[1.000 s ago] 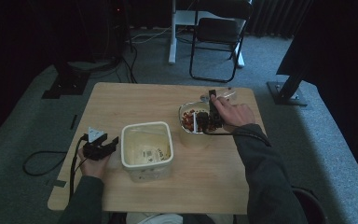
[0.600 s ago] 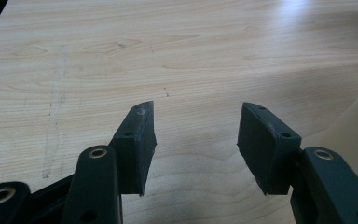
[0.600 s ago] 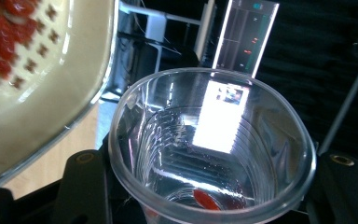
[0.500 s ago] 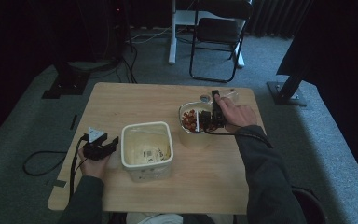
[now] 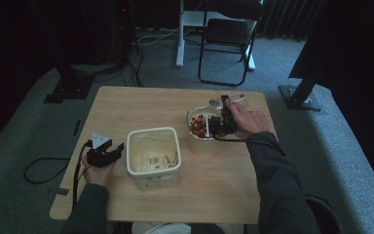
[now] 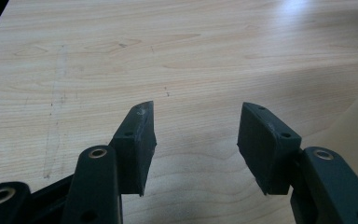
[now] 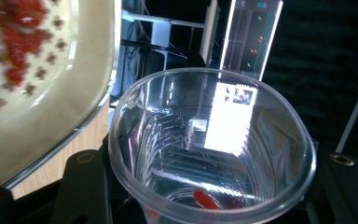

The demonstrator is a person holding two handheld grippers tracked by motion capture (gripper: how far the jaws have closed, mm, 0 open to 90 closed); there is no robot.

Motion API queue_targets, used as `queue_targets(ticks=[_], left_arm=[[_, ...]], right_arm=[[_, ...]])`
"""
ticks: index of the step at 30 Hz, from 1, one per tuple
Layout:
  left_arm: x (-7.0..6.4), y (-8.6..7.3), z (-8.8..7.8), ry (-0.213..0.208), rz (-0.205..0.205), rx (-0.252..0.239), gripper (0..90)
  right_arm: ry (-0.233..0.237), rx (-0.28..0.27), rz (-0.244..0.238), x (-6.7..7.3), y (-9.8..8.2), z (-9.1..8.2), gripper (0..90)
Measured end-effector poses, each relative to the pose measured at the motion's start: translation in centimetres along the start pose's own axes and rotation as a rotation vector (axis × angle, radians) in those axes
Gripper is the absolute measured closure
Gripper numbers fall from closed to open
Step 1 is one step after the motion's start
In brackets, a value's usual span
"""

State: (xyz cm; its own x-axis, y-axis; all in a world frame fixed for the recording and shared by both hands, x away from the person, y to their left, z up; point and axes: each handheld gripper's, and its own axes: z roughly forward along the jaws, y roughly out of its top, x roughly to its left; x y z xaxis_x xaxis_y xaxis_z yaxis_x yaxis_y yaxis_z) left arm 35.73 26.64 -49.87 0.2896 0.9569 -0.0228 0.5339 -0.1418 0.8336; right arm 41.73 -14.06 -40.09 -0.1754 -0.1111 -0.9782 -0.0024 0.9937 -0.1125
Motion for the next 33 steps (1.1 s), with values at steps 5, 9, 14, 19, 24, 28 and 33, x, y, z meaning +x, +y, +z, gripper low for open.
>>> queue_targets(ticks=[5, 9, 14, 19, 24, 28, 33], left_arm=[[0.0, 0.0, 0.1, 0.001, 0.002, 0.003, 46.9], [0.0, 0.0, 0.1, 0.002, 0.003, 0.004, 46.9], [0.0, 0.0, 0.1, 0.002, 0.006, 0.006, 46.9], [-0.1, 0.0, 0.1, 0.001, 0.006, 0.005, 46.9], [-0.1, -0.1, 0.2, 0.002, 0.007, 0.008, 46.8], [-0.2, -0.1, 0.2, 0.001, 0.007, 0.01, 46.8], [-0.2, -0.1, 0.2, 0.004, 0.013, 0.01, 46.7]], right_arm=[[0.05, -0.014, 0.065, -0.2, -0.3, 0.0, 38.1], [0.134, -0.064, 0.325, -1.6, -1.2, 0.1, 37.8], [0.236, -0.115, 0.608, -2.4, -2.9, 0.6, 37.3], [0.291, -0.141, 0.813, -2.6, -4.5, 1.0, 36.9], [0.361, -0.186, 1.073, -2.6, -7.1, 1.2, 36.6], [0.398, -0.217, 1.209, -2.3, -8.4, 1.3, 36.4], [0.437, -0.262, 1.362, -1.8, -9.8, 1.2, 36.2]])
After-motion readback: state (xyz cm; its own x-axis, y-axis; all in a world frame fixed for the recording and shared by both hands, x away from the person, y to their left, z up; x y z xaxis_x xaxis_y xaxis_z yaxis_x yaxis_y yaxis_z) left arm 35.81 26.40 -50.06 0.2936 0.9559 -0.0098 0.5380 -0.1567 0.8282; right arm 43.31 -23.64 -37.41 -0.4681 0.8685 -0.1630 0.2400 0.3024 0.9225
